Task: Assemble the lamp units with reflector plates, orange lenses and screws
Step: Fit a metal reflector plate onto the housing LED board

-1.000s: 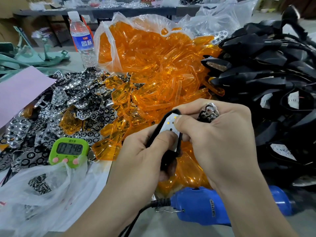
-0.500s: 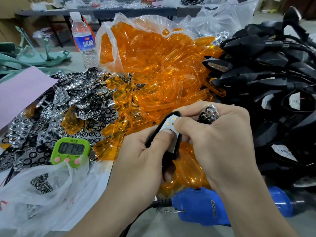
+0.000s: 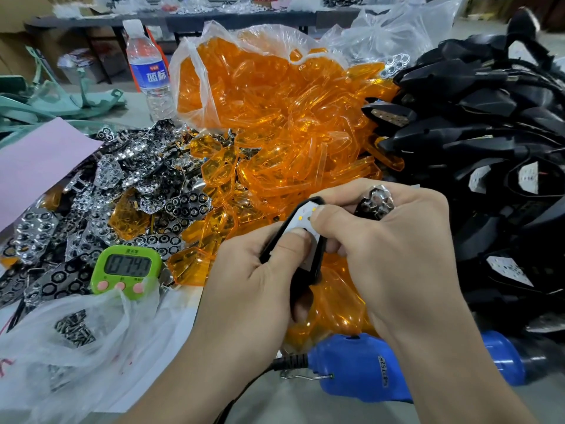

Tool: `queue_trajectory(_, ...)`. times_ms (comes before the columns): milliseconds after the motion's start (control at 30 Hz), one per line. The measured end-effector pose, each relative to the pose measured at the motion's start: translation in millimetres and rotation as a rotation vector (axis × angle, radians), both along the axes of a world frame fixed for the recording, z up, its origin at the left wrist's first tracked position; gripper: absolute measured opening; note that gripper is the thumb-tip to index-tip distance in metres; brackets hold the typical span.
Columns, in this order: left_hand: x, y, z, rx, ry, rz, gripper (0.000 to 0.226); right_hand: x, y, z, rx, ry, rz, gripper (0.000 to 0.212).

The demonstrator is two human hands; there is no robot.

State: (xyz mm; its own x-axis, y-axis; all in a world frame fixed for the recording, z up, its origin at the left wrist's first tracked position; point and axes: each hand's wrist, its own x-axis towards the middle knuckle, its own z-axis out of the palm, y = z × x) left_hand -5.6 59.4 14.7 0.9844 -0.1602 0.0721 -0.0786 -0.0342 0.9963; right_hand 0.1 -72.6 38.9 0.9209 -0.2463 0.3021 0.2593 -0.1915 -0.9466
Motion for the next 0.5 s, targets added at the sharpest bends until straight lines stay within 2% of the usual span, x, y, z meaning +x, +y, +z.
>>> queue_trajectory(167, 0.1, 2.2, 2.4, -0.096, 0.119, -0.100, 0.027, -0.4, -0.3, 1.3, 0.071, 0.005, -0.014, 0.027)
queue_trajectory(333, -2.4, -2.3, 1.7, -0.183, 0.133, -0.132, 0.016, -0.6, -2.2, 2.4, 0.074, -0.014, -0.045, 0.029)
queue_trajectory(433, -2.4, -1.0, 1.7, -0.120, 0.070, -0.125, 0.021, 1.2, -3.8, 1.0, 0.076, -0.027, -0.050, 0.028)
queue_trajectory(500, -1.7, 0.3, 2.1, -0.079, 0.038, -0.099, 0.024, 7.4, -9.2, 3.9, 0.041, 0.043, 0.036, 0.024)
